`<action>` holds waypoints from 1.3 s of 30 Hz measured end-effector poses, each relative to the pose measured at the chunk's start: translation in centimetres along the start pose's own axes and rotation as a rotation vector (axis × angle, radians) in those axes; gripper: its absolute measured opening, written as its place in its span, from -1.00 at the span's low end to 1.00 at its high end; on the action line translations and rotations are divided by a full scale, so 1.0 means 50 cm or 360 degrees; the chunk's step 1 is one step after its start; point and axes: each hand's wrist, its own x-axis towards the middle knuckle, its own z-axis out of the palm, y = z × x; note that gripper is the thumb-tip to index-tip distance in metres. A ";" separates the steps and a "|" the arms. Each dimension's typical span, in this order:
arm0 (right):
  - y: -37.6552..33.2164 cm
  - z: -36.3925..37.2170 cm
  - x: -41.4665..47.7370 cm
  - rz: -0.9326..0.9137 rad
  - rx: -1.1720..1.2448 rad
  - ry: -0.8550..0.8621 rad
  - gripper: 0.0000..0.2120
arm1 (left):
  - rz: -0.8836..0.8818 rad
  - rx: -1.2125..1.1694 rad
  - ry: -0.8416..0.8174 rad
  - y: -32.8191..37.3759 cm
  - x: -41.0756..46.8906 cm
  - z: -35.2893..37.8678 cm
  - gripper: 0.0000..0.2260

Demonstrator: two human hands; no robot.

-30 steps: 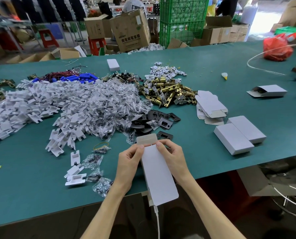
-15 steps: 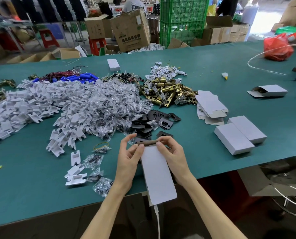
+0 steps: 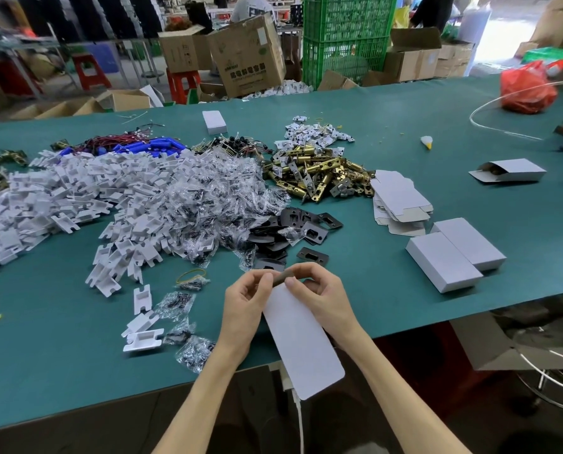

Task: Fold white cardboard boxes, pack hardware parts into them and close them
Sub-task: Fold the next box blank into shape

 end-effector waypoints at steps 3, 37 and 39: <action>-0.001 0.000 -0.001 0.0041 0.0036 -0.0012 -0.85 | -0.0020 -0.0007 -0.0025 -0.001 -0.001 -0.003 -0.86; -0.015 -0.006 -0.005 0.0174 0.0198 -0.0011 -0.76 | -0.0252 -0.0017 -0.0134 0.010 0.017 -0.014 -0.74; -0.014 -0.008 -0.004 0.0167 0.0185 -0.0005 -0.82 | -0.0251 -0.0020 -0.0144 0.010 0.016 -0.017 -0.73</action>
